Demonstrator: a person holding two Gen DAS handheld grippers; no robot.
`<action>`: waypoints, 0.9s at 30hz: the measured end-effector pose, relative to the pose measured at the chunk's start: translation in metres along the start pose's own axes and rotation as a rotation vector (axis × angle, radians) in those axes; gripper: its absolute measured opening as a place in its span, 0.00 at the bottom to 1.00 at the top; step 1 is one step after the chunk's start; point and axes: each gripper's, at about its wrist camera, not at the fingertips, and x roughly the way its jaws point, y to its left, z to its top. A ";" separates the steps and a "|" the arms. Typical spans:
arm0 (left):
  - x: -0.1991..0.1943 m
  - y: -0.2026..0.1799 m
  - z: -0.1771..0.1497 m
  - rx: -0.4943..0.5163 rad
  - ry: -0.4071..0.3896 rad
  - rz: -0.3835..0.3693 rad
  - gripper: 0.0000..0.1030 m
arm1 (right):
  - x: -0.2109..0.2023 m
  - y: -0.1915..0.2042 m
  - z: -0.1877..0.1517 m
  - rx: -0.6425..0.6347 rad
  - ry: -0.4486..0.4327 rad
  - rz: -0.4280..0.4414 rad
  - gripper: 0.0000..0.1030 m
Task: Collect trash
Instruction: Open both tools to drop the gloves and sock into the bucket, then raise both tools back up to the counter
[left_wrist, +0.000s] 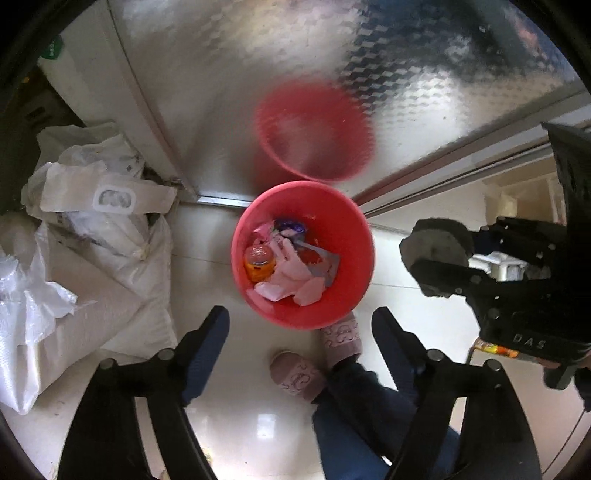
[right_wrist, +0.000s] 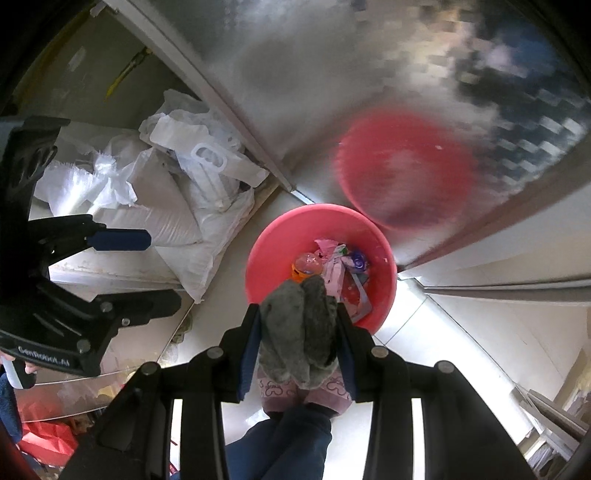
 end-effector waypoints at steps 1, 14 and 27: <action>0.000 0.000 -0.001 0.006 0.004 0.008 0.76 | 0.001 0.001 0.000 -0.001 0.004 0.001 0.35; -0.006 0.008 -0.006 0.003 -0.022 0.058 1.00 | 0.009 0.010 -0.001 -0.028 0.041 0.023 0.58; -0.050 -0.001 -0.013 -0.009 -0.060 0.042 1.00 | -0.025 0.030 -0.004 -0.095 0.014 -0.046 0.65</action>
